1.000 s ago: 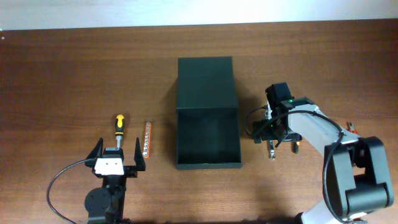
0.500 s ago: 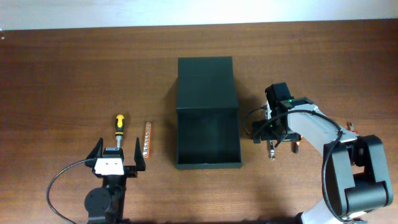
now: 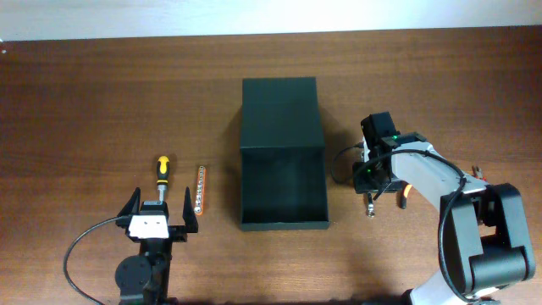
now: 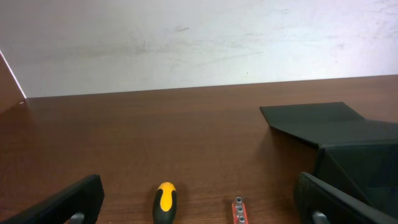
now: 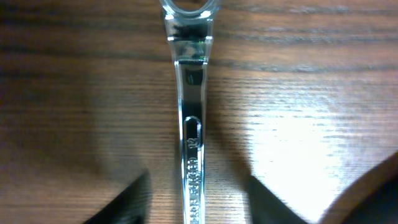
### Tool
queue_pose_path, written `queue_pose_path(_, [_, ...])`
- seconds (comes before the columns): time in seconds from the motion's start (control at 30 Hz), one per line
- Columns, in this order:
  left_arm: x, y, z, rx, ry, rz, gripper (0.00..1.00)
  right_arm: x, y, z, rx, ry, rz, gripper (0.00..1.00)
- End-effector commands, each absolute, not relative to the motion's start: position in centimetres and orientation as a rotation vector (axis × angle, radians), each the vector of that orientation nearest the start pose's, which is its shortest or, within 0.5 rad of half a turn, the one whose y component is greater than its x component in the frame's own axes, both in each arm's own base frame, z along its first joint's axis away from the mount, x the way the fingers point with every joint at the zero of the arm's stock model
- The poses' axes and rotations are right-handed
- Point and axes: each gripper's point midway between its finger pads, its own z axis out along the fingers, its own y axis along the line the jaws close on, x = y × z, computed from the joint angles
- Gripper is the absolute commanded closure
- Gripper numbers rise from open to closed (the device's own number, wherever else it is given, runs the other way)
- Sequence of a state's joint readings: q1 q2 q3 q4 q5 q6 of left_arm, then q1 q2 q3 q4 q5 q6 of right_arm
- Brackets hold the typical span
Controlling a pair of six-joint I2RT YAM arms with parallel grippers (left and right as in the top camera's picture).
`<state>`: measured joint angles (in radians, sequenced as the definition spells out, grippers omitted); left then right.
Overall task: Pack container
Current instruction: 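Lower the right gripper and close it on the chrome wrench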
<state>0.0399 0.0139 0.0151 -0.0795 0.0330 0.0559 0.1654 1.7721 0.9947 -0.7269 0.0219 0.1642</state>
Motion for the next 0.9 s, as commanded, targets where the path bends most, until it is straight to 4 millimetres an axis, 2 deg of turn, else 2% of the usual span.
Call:
queue_pose_path(0.0, [24.6, 0.6, 15.7, 0.030, 1.648, 0.050, 0.01, 29.7, 4.5, -1.0, 0.007, 3.098, -0.043, 0.68])
queue_pose_path(0.1, [24.6, 0.6, 15.7, 0.030, 1.648, 0.050, 0.01, 29.7, 4.5, -1.0, 0.007, 3.098, -0.043, 0.70])
queue_pose_path(0.27, [24.6, 0.6, 15.7, 0.030, 1.648, 0.050, 0.01, 29.6, 4.5, -1.0, 0.007, 3.099, -0.044, 0.83])
queue_pose_path(0.67, [24.6, 0.6, 15.7, 0.030, 1.648, 0.050, 0.01, 29.8, 4.5, -0.9, 0.007, 3.094, -0.042, 0.92])
queue_pose_path(0.87, [24.6, 0.6, 15.7, 0.030, 1.648, 0.050, 0.01, 31.5, 4.7, 1.0, 0.007, 3.067, -0.040, 0.97])
